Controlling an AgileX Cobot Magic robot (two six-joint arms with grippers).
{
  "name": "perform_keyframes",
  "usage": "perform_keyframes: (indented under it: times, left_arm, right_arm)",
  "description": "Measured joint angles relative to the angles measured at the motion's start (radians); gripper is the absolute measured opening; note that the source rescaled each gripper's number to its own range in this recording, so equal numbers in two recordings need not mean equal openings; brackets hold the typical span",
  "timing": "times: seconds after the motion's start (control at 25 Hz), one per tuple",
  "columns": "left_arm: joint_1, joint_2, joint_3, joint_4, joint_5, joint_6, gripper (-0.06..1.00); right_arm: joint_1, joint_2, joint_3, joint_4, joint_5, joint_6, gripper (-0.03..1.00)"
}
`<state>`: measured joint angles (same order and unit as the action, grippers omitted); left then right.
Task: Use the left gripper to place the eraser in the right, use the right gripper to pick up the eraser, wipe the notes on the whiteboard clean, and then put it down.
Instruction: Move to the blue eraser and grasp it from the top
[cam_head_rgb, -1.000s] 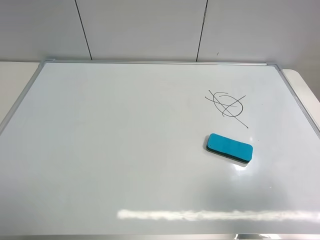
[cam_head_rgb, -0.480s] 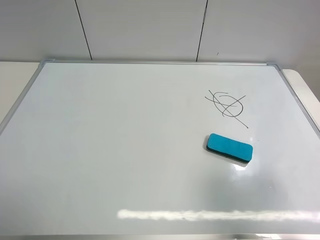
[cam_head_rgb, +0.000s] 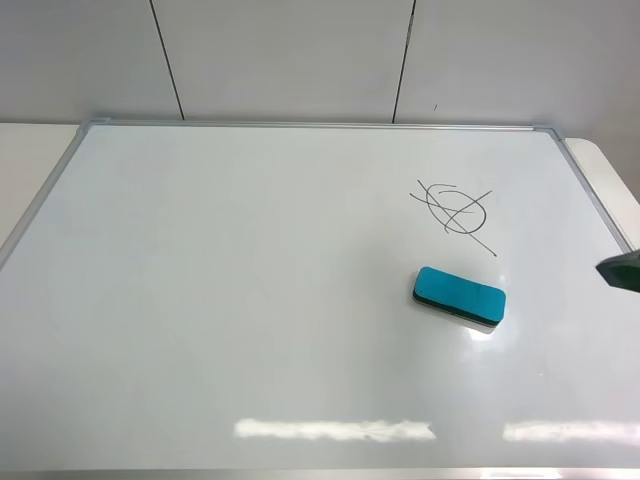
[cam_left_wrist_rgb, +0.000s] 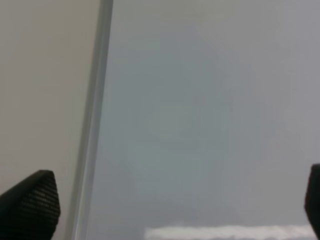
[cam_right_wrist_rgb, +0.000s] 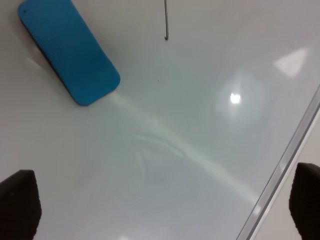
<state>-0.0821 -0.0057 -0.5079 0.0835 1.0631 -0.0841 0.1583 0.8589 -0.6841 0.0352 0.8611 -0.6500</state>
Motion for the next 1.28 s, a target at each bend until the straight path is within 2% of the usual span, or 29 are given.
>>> perform_keyframes:
  times: [0.2, 0.4, 0.64, 0.92, 1.12, 1.28]
  left_arm:
    - [0.0, 0.0, 0.0, 0.0, 0.0, 0.0, 1.0]
    - [0.0, 0.0, 0.0, 0.0, 0.0, 0.0, 1.0]
    - [0.0, 0.0, 0.0, 0.0, 0.0, 0.0, 1.0]
    - [0.0, 0.0, 0.0, 0.001, 0.0, 0.0, 1.0]
    - [0.0, 0.0, 0.0, 0.001, 0.0, 0.0, 1.0]
    - [0.0, 0.0, 0.0, 0.001, 0.0, 0.0, 1.0]
  right_arm:
    - [0.032, 0.215, -0.001, 0.016, -0.101, -0.117, 1.0]
    - [0.039, 0.367, -0.002, 0.125, -0.209, -0.307, 1.0]
    - [0.039, 0.483, -0.002, 0.224, -0.275, -0.389, 1.0]
    - [0.039, 0.563, -0.048, 0.272, -0.255, -0.452, 1.0]
    - [0.049, 0.648, -0.165, 0.296, -0.176, -0.47, 1.0]
    - [0.085, 0.712, -0.189, 0.294, -0.159, -0.478, 1.0]
